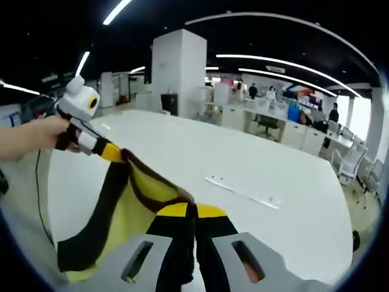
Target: Fold the garment on the visible template until the final outline fits inside the template.
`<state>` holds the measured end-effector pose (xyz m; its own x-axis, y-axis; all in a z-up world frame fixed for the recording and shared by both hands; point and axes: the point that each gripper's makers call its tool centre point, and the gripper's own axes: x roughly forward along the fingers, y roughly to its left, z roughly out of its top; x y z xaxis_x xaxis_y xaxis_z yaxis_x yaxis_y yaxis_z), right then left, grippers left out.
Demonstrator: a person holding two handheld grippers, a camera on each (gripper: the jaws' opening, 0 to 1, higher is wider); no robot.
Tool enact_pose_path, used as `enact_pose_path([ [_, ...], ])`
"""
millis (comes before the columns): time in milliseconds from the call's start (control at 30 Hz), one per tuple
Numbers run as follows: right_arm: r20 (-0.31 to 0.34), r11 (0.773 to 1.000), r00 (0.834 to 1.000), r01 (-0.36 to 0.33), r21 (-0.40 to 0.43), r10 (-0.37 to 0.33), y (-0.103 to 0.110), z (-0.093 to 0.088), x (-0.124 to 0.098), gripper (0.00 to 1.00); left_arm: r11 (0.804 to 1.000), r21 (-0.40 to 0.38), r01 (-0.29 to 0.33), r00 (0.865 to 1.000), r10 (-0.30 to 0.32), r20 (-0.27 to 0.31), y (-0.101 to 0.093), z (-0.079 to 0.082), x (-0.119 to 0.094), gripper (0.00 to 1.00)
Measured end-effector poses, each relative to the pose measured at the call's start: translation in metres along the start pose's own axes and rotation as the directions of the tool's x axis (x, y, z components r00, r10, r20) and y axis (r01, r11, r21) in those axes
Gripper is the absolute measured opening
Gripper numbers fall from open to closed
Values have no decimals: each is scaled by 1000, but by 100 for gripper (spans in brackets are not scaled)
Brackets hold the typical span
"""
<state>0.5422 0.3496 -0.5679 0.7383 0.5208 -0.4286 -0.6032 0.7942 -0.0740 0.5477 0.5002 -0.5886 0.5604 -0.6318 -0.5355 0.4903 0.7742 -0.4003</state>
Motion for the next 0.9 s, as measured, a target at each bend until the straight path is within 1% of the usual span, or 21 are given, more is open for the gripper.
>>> enact_pose_path([
  [233,-42,1000,999,-9,10,10,-6,-20,25,3,999,-36,-10,1000,9,-28,23,-4,24,0],
  [467,-69,1000,998,-3,19,5,-20,-33,45,3,998,-60,-4,999,1,-52,35,-9,44,0],
  [667,-91,1000,996,-5,18,7,-28,-43,60,3,997,-76,1,997,-7,-82,43,-15,58,0],
  [900,-104,1000,994,-14,27,17,-34,-52,74,3,990,-138,19,994,-34,-106,55,-20,70,0],
])
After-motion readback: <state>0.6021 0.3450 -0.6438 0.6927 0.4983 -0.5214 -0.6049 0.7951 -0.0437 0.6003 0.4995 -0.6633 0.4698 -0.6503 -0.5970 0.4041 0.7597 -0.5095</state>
